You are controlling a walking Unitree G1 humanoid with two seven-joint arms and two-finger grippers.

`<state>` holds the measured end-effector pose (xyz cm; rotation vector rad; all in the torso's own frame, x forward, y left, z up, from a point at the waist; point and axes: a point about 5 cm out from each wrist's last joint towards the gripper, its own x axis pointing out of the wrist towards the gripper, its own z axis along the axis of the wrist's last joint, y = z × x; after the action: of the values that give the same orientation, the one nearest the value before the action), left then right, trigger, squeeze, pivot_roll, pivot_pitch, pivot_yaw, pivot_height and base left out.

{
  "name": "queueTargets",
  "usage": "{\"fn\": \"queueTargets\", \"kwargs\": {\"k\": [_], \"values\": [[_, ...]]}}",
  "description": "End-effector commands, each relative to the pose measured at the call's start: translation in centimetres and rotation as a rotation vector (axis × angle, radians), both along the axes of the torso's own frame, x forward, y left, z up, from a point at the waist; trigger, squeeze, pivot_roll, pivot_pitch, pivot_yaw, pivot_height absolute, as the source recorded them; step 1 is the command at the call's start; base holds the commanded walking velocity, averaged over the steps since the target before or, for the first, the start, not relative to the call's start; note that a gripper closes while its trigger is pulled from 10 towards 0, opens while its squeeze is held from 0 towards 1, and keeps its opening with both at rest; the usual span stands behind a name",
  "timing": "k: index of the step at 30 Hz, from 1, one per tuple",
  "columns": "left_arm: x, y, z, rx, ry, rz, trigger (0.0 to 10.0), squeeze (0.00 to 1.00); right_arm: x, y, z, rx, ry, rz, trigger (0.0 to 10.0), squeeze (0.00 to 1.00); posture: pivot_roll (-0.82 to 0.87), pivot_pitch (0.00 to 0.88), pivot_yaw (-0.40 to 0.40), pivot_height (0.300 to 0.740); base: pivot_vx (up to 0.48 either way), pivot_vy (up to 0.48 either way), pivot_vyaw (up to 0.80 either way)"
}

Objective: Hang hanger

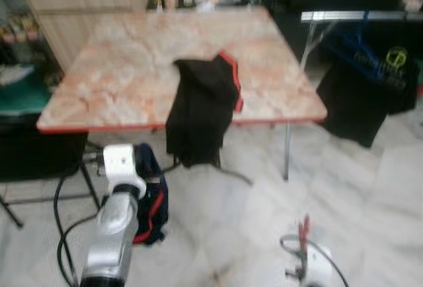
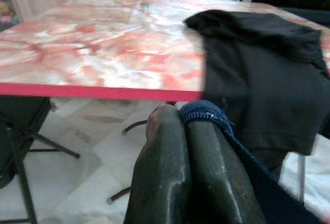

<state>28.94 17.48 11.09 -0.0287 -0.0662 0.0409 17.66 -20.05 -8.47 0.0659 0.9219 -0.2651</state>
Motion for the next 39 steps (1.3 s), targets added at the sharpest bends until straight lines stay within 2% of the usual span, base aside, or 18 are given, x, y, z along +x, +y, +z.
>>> {"fn": "queueTargets", "kwargs": {"k": [1,14,18,21,25,28,32,39], "values": [[0.1,-0.3,1.3,-0.004,-0.071,-0.017,10.0,0.0,0.1,0.2,0.0,0.001,-0.003,0.008,10.0,0.0,0.05,0.0,-0.019,0.74,0.0,0.0,0.0],[-0.4,-0.8,2.7,-0.038,-0.136,-0.035,10.0,0.0,0.1,0.2,0.0,0.0,-0.001,0.017,10.0,0.0,0.06,0.0,-0.024,0.74,0.0,0.0,0.0],[0.2,-0.4,6.4,-0.062,-0.264,0.002,10.0,0.0,0.2,0.1,0.0,-0.002,-0.001,0.022,10.0,0.0,0.06,0.0,-0.03,0.74,0.186,0.0,0.0],[0.6,-0.4,8.0,-0.057,-0.315,0.002,10.0,0.0,0.2,0.1,0.1,-0.003,-0.001,0.026,10.0,0.0,0.06,0.0,-0.03,0.74,0.255,0.0,0.0],[1.1,-0.3,12.2,-0.069,-0.452,0.001,10.0,0.0,0.2,0.1,0.1,-0.003,-0.001,0.027,10.0,0.0,0.06,0.0,-0.03,0.74,0.264,0.0,0.0],[0.9,-0.2,14.7,-0.081,-0.526,0.006,10.0,0.0,0.2,0.1,0.1,-0.004,-0.001,0.032,10.0,0.0,0.06,0.0,-0.028,0.74,0.297,0.0,0.0],[0.6,-0.3,15.8,-0.081,-0.556,-0.003,10.0,0.0,0.1,0.1,0.0,-0.005,0.001,0.034,10.0,0.0,0.06,0.0,-0.028,0.74,0.372,0.0,0.0],[0.6,-0.1,16.1,-0.068,-0.549,0.003,10.0,0.0,0.2,0.1,0.1,-0.003,0.001,0.037,10.0,0.0,0.06,0.0,-0.028,0.74,0.48,0.0,0.0]]}}
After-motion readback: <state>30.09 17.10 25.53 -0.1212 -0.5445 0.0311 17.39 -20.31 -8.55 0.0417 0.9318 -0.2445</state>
